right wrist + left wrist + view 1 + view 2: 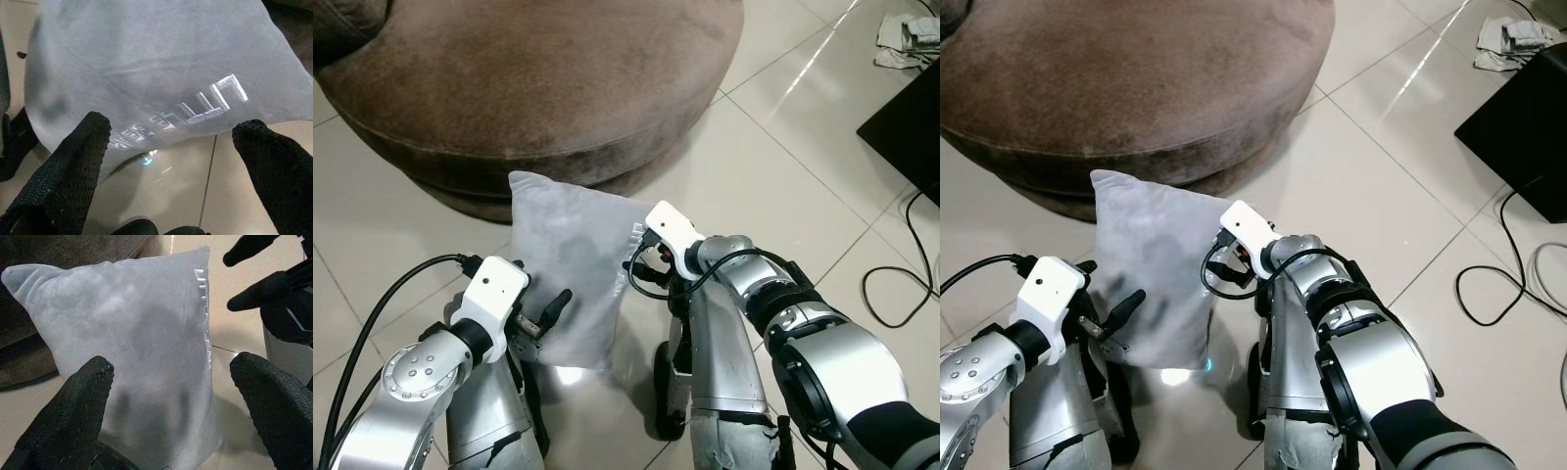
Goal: Move the pillow to the sofa from floor
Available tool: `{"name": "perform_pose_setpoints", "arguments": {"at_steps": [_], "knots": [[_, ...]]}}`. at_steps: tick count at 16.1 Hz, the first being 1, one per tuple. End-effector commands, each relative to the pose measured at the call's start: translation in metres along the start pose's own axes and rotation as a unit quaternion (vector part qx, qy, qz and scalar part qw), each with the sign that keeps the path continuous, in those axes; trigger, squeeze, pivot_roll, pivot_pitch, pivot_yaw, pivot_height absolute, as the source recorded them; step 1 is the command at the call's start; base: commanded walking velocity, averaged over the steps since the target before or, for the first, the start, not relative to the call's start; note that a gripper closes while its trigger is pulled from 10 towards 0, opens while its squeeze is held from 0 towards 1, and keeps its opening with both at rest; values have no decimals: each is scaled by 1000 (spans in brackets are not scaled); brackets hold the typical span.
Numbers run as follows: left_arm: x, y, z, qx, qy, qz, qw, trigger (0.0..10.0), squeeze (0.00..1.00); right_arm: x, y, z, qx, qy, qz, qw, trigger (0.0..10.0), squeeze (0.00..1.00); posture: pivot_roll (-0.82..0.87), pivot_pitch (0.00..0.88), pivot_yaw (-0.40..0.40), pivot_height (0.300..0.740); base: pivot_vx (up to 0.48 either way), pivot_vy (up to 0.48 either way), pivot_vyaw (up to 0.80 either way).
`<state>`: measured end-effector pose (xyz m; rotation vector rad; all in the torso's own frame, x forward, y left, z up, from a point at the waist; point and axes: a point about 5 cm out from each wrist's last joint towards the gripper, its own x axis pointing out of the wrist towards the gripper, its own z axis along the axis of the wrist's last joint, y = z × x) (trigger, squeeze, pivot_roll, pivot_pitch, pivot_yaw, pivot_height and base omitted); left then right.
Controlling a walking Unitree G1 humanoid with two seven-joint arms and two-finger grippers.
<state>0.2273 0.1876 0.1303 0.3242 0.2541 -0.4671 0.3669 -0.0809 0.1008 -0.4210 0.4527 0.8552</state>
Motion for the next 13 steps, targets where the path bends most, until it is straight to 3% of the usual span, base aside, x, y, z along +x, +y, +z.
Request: {"name": "perform_pose_setpoints", "arguments": {"at_steps": [1, 4, 7, 9, 13], "knots": [[-1, -4, -4, -4, 10, -7, 1000, 10000, 0, -8, -9, -8, 14, 0, -1, 1000, 10000, 0, 21, 389, -147, 455, 0, 0, 0], [1, -5, -3, -5, 7, -12, 1000, 10000, 0, -37, -37, -28, 13, 14, -20, 1000, 10000, 0, 7, 384, -147, 455, 0, 0, 0], [3, -6, -2, -7, 5, -12, 1000, 10000, 0, -50, -47, -36, 15, 15, -24, 999, 10000, 0, -2, 379, -141, 455, 0, 0, 0], [4, -6, -2, -5, 5, -13, 1000, 10000, 0, -51, -49, -36, 13, 16, -27, 999, 10000, 0, -5, 376, -137, 455, 0, 0, 0], [6, -7, -1, -4, 3, -15, 1000, 10000, 0, -32, -32, -26, -12, 21, -9, 1000, 10000, 0, 0, 373, -142, 455, 0, 0, 0]]}}
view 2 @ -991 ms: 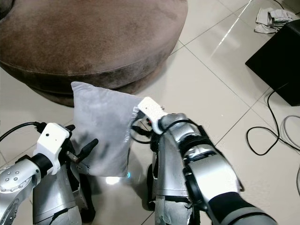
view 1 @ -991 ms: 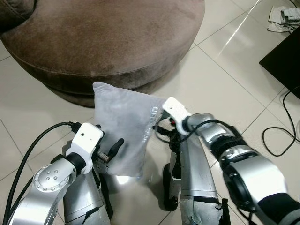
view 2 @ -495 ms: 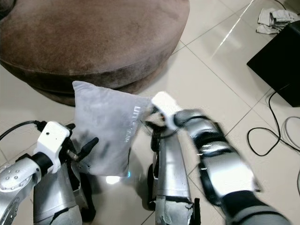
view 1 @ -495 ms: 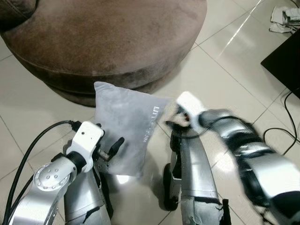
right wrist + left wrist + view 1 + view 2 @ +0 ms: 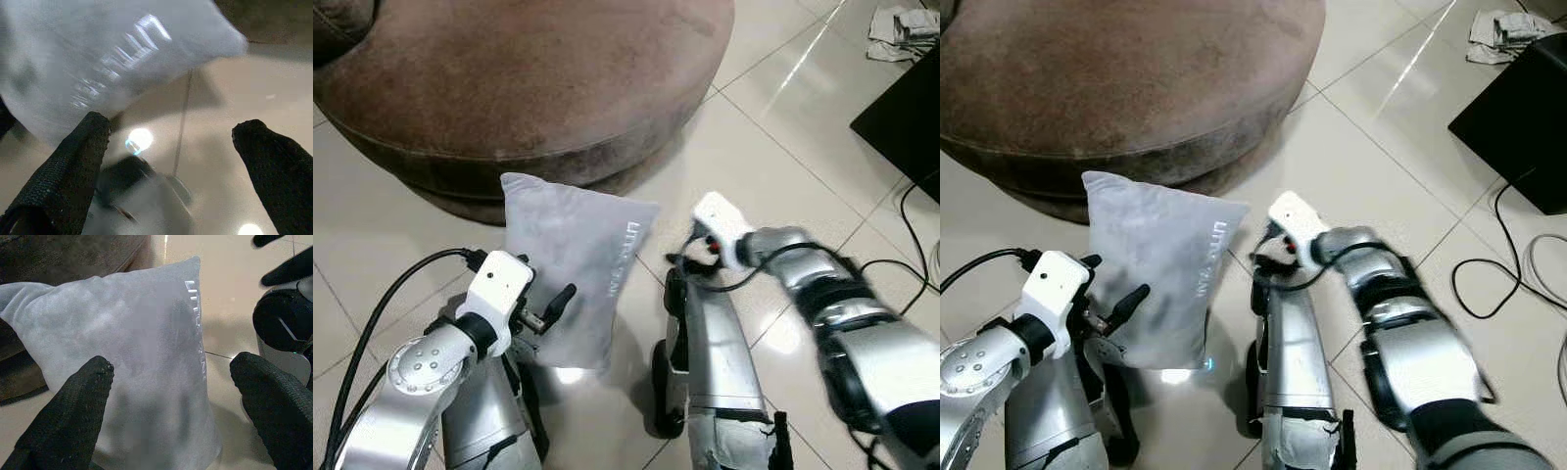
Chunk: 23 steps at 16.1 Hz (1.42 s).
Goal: Move the pillow to the sofa from floor
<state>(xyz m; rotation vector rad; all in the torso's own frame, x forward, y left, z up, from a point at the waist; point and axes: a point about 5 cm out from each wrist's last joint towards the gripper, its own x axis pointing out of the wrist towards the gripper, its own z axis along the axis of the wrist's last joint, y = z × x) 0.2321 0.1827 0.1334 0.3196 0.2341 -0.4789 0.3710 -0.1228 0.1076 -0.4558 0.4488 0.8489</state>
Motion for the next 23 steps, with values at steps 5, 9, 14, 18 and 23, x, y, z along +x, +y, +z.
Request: {"name": "perform_pose_setpoints", "arguments": {"at_steps": [5, 9, 14, 18, 23], "knots": [[-4, -10, -5, -7, 11, -8, 1000, 10000, 0, 22, 27, 6, -59, 34, 20, 997, 10000, 0, 20, 382, -163, 455, 0, 0, 0], [-4, -14, -1, -12, 6, -10, 1000, 10000, 0, 28, 33, 8, -61, 38, 9, 997, 10000, 0, 25, 396, -175, 455, 0, 0, 0], [-3, -14, 3, -11, 0, -10, 1000, 10000, 0, 31, 33, 17, -15, 12, -11, 1000, 10000, 0, 26, 399, -175, 455, 0, 0, 0], [-1, -15, 5, -9, 0, -15, 1000, 10000, 0, 37, 41, 21, -71, 26, -2, 997, 10000, 0, 24, 406, -171, 455, 0, 0, 0], [-4, -16, 5, -8, 1, -10, 1000, 10000, 0, 48, 62, 31, -123, 25, 35, 991, 10000, 0, 37, 409, -185, 455, 0, 0, 0]]}}
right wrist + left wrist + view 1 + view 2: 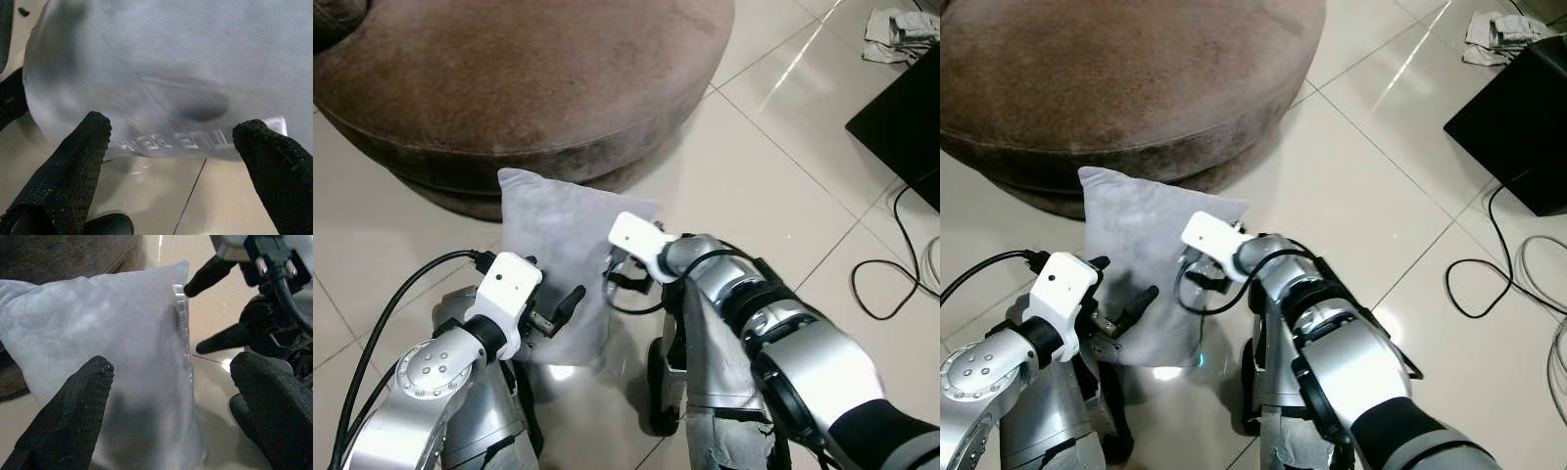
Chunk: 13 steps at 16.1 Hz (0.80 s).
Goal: Move the pillow to the sofa from floor
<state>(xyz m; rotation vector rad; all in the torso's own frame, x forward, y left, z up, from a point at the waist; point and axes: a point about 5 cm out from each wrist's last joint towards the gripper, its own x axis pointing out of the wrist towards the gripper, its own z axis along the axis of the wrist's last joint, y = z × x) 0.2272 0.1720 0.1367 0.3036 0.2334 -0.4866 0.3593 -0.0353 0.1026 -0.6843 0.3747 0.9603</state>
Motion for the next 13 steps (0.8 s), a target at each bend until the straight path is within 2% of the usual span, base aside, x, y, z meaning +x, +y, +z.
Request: {"name": "perform_pose_setpoints", "arguments": {"at_steps": [1, 5, 7, 8, 10, 13], "knots": [[-4, -6, -1, -2, 4, -6, 1000, 10000, 0, 1, 5, -10, -1, 15, 11, 1000, 10000, 0, 37, 409, -185, 455, 0, 0, 0], [-4, -7, 0, -4, 3, -6, 1000, 10000, 0, 1, 7, -11, -9, 24, 13, 1000, 10000, 0, 41, 409, -192, 455, 0, 0, 0], [-4, -8, 1, -2, 3, -8, 1000, 10000, 0, 0, 3, -13, 10, 22, -11, 1000, 10000, 0, 41, 409, -192, 455, 0, 0, 0], [-3, -7, 1, -1, 2, -8, 1000, 10000, 0, 0, 3, -13, 15, 18, -9, 1000, 10000, 1000, 41, 409, -192, 455, 0, 0, 0], [-3, -8, 3, -1, 0, -8, 1000, 10000, 0, -1, 2, -16, 3, 26, -19, 999, 10000, 1000, 41, 409, -192, 455, 0, 0, 0], [-2, -8, 4, -1, -1, -13, 1000, 10000, 0, -2, 1, -19, 15, 24, -27, 999, 10000, 1000, 31, 414, -185, 455, 0, 0, 0]]}}
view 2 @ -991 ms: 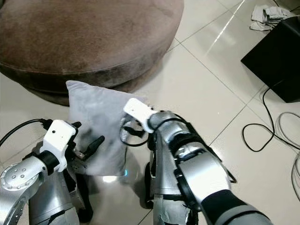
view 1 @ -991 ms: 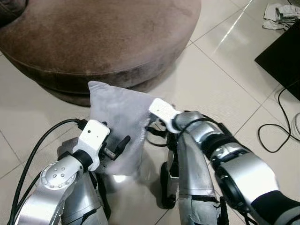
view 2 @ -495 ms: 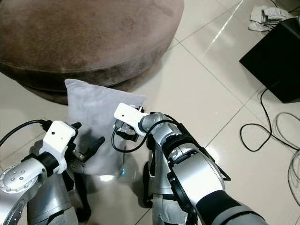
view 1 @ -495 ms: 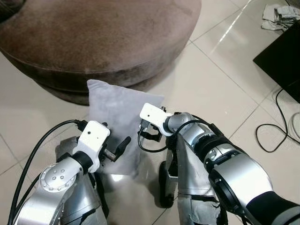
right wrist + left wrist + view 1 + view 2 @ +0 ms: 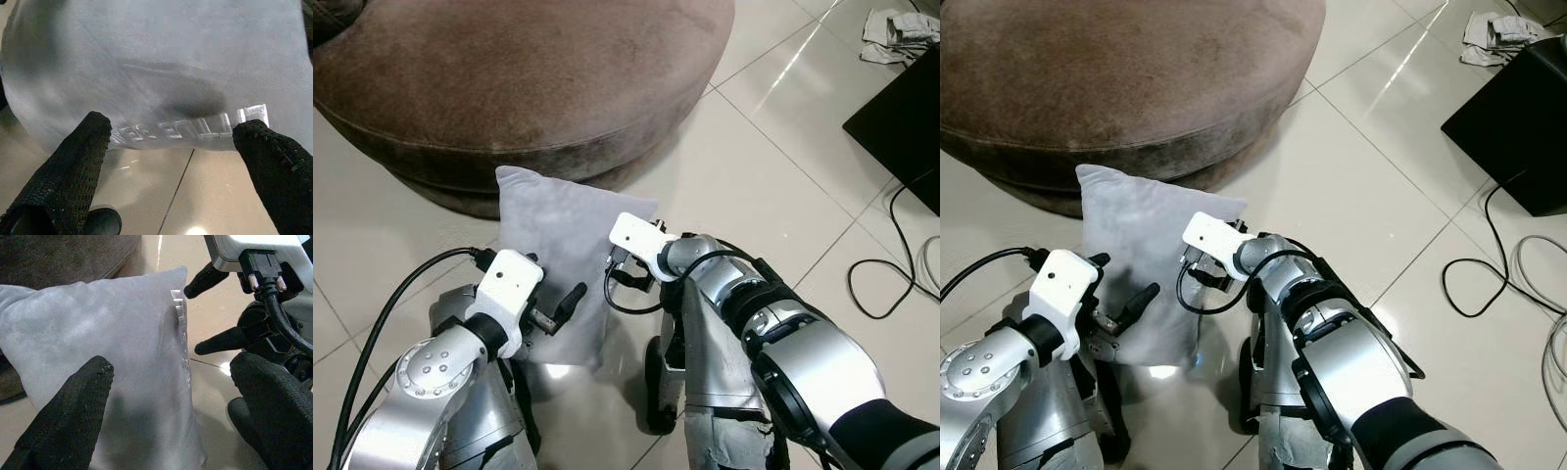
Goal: Move the pillow to the sofa from floor
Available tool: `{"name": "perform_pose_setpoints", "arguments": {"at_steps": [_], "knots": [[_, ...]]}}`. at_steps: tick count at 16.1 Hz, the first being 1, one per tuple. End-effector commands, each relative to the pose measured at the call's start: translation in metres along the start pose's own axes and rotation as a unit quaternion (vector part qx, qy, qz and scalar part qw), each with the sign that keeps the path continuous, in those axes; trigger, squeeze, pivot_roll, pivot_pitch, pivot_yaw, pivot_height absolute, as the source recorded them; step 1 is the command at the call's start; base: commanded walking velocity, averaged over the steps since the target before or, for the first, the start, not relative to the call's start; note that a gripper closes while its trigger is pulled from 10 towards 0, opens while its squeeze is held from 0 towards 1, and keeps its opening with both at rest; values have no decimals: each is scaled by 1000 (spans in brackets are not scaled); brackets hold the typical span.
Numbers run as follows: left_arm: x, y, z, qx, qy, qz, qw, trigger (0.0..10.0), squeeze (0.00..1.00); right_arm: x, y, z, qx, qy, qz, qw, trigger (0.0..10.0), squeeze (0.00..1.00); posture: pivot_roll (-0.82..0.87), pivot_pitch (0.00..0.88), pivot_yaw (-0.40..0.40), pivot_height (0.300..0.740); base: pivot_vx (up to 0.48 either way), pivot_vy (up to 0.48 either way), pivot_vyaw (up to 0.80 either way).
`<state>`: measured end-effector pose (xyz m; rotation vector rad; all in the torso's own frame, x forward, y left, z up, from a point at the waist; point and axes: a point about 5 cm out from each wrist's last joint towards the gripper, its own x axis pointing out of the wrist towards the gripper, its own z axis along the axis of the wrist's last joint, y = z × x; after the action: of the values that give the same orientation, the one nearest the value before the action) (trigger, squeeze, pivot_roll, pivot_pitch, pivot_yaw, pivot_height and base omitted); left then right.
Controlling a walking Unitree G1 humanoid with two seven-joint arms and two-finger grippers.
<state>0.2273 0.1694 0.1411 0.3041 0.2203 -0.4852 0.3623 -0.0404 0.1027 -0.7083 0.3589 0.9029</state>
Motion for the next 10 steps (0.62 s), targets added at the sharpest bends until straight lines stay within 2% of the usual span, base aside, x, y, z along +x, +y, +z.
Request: {"name": "perform_pose_setpoints", "arguments": {"at_steps": [1, 4, 5, 8, 9, 10], "knots": [[-1, -7, -1, -3, 4, -15, 1000, 10000, 0, -1, 6, -15, 21, 18, 7, 1000, 10000, 1000, 31, 412, -183, 455, 0, 0, 0], [0, -8, 2, -5, -1, -14, 1000, 10000, 0, -1, 5, -11, 35, -5, 13, 999, 10000, 1000, 34, 404, -183, 455, 0, 0, 0], [0, -9, 2, -3, -1, -16, 1000, 10000, 0, -1, 5, -12, 8, 11, 9, 1000, 10000, 1000, 34, 404, -183, 455, 0, 0, 0], [0, -10, 3, -1, -1, -18, 1000, 10000, 0, 4, 13, -6, -42, 14, 28, 999, 10000, 1000, 42, 397, -185, 455, 0, 0, 0], [0, -10, 3, 0, -1, -19, 1000, 10000, 0, 6, 16, -1, -53, 6, 31, 998, 10000, 0, 42, 397, -185, 455, 0, 0, 0], [-1, -10, 3, 1, 1, -20, 1000, 10000, 0, 8, 20, 5, -61, -3, 32, 998, 10000, 0, 51, 392, -185, 455, 0, 0, 0]]}}
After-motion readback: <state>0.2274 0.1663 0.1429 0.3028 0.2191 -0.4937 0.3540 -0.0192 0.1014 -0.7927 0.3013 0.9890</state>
